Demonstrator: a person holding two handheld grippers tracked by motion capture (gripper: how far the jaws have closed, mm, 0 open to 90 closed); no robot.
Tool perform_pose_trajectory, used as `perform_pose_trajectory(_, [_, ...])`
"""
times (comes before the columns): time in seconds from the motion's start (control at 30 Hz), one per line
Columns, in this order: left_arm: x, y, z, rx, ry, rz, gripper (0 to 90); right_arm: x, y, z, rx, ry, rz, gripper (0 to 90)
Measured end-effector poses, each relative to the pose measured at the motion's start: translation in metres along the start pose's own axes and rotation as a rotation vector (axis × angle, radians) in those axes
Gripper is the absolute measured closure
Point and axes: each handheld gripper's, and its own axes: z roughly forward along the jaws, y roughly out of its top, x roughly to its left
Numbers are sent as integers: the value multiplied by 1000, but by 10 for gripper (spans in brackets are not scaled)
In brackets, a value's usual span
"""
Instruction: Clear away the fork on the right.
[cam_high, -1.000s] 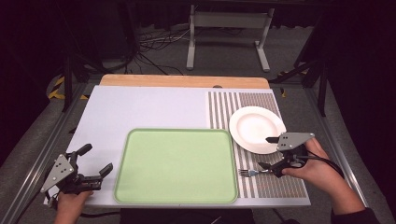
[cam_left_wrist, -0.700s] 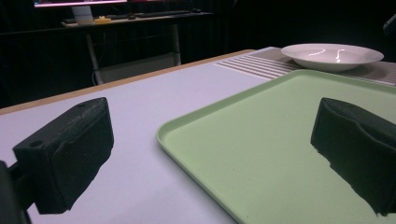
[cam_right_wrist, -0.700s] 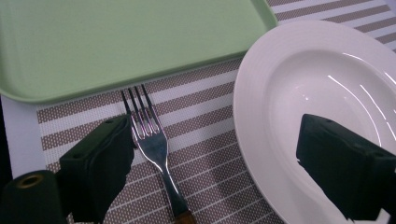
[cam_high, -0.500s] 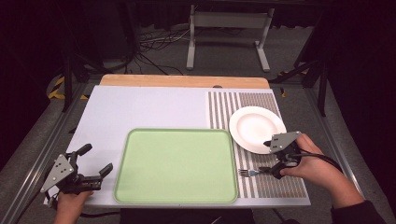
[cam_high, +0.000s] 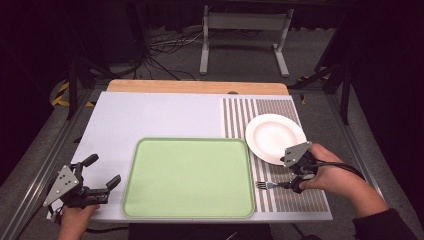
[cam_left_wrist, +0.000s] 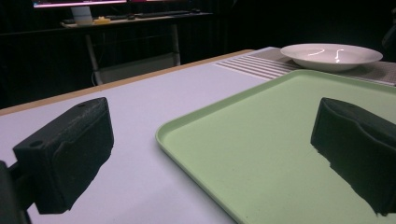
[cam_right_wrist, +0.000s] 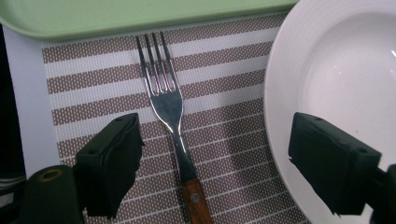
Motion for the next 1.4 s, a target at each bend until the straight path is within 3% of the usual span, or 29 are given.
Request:
perform_pose_trajectory(0.17, [0, 0, 0, 2, -1, 1, 0, 0, 1, 3, 40, 16, -26, 165])
perform_pose_trajectory(0.5, [0, 0, 0, -2, 1, 0, 0, -1, 2, 10, 117, 50, -28, 187])
perform_pose_trajectory(0.73, [0, 0, 0, -1, 1, 0, 0, 0, 0, 17, 111, 70, -24, 238])
perform_pose_trajectory(1.3, [0, 0, 0, -2, 1, 0, 0, 4, -10, 31, 225, 167, -35, 452])
perform_pose_trajectory(1.4, [0, 0, 0, -2, 1, 1, 0, 2, -9, 30, 248, 174, -53, 550])
